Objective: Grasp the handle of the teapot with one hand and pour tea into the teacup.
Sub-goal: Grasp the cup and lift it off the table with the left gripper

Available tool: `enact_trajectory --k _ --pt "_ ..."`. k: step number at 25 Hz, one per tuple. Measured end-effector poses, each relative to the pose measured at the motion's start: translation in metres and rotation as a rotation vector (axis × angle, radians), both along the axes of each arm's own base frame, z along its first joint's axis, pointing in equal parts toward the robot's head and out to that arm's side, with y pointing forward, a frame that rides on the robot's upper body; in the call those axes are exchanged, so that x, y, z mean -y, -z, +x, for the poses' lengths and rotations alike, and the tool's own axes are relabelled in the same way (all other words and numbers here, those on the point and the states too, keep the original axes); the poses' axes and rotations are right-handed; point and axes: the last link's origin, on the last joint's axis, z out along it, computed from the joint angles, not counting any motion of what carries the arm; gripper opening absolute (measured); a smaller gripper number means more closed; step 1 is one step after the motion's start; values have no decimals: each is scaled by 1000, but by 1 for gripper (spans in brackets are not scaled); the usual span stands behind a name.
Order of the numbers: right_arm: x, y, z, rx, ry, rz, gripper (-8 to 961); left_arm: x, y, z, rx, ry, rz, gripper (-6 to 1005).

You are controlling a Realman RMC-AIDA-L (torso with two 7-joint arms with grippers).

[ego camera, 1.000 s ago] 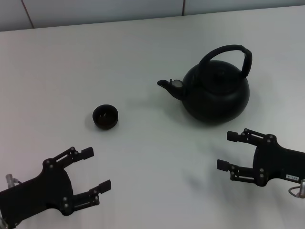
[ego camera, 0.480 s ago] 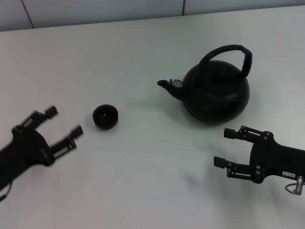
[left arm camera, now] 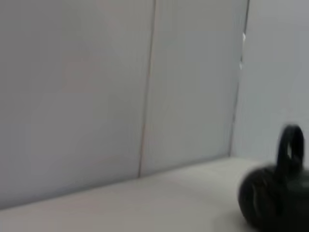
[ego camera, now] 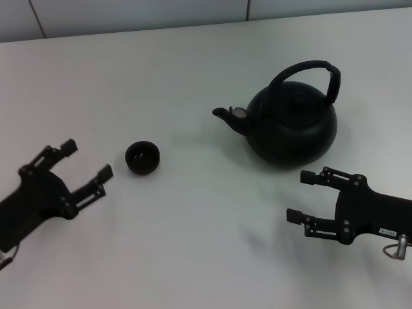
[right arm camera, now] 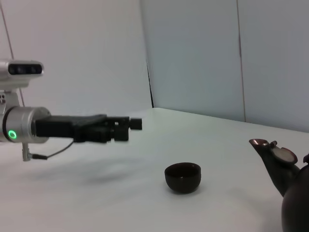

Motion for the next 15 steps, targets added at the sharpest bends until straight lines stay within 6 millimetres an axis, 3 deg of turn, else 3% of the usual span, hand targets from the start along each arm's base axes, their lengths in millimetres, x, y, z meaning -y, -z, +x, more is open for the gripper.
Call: enact_trajectory --k 5,6,8,15 --pt "-1 0 -1 0 -3 0 792 0 3 -1 -22 4 -12 792" --pt "-1 0 -1 0 -4 0 792 -1 18 -3 -114 17 -49 790" --pt "-1 0 -1 0 -4 0 792 -2 24 -5 -162 22 -61 788" --pt "-1 0 -1 0 -3 0 792 -5 27 -3 -179 30 -63 781"
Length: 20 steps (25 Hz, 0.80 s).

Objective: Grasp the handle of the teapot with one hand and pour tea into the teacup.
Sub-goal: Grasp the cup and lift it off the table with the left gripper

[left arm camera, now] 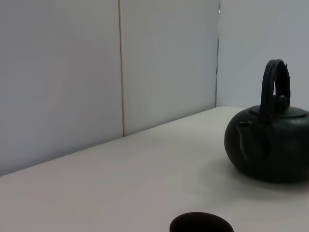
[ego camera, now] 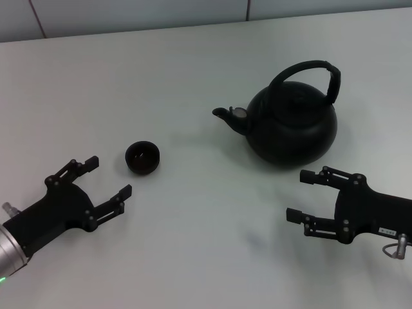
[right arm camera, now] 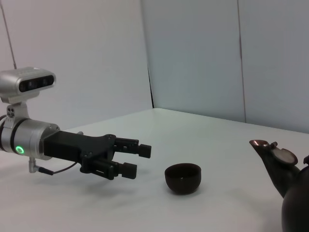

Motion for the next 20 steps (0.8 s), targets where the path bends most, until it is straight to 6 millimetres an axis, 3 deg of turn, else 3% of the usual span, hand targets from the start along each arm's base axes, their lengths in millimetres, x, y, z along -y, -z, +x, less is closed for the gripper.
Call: enact_trajectory --k 20 --pt "1 0 1 -1 3 2 791 -33 22 20 -77 6 -25 759"
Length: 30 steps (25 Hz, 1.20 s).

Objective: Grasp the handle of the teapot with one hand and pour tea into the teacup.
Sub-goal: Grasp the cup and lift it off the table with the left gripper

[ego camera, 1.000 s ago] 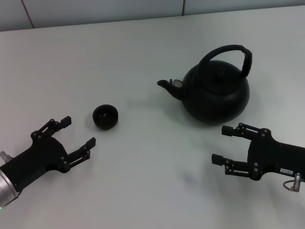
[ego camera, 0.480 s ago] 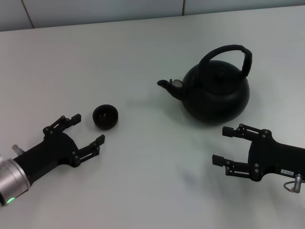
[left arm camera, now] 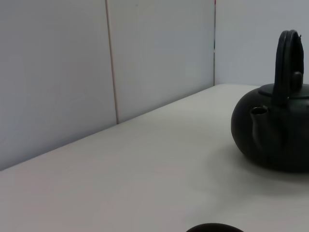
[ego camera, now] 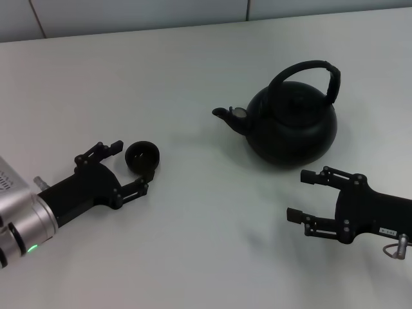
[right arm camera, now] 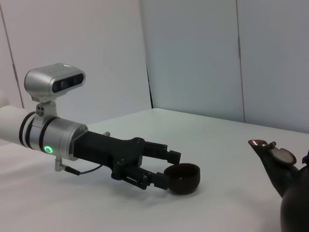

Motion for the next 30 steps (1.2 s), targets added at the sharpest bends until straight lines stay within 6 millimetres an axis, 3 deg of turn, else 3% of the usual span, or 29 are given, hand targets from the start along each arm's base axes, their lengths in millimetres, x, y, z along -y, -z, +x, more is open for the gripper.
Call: enact_trajectory --k 13,30 --pt "-2 -1 -1 -4 1 6 791 -13 8 10 -33 9 -13 745" --pt "0 -2 0 -10 3 9 791 -14 11 12 -40 8 -19 726"
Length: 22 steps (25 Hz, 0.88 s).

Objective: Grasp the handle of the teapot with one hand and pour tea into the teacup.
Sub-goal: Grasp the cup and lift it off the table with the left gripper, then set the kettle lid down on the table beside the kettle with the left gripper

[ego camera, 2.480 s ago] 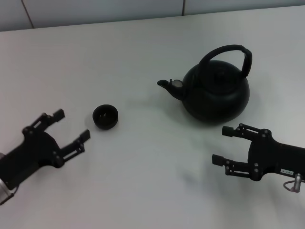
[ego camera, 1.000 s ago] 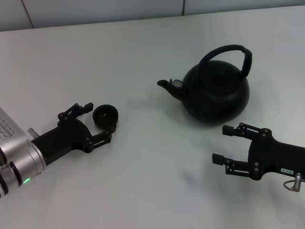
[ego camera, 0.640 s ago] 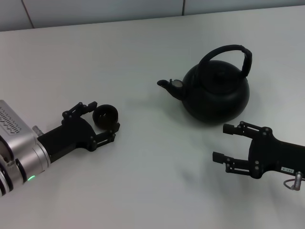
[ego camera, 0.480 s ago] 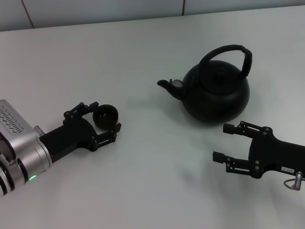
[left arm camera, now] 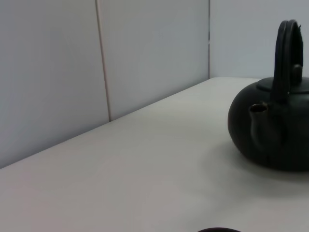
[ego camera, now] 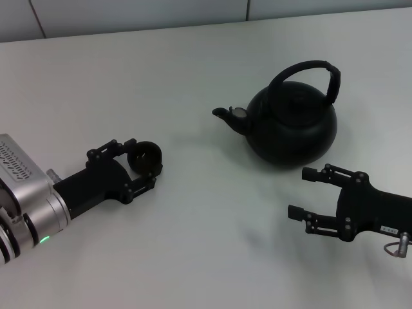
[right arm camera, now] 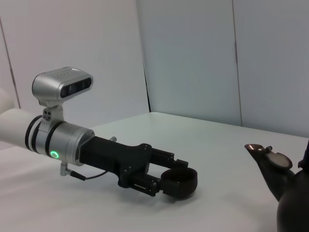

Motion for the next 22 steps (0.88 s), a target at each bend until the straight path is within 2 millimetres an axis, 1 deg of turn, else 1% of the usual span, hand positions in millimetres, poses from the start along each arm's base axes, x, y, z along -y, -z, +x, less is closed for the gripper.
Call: enact_trajectory --k 2,8,11,16,19,22 --pt "0 0 0 0 -1 0 791 0 0 0 0 0 0 724" --pt "0 0 0 0 0 0 791 8 3 14 67 62 -38 692" --pt "0 0 0 0 0 0 791 10 12 28 92 97 -80 700" --pt "0 0 0 0 0 0 790 10 25 42 71 144 -99 712" --pt "1 0 0 -1 0 0 790 7 28 46 64 149 -89 719" --pt "1 0 0 -1 0 0 790 5 29 46 55 139 -82 726"
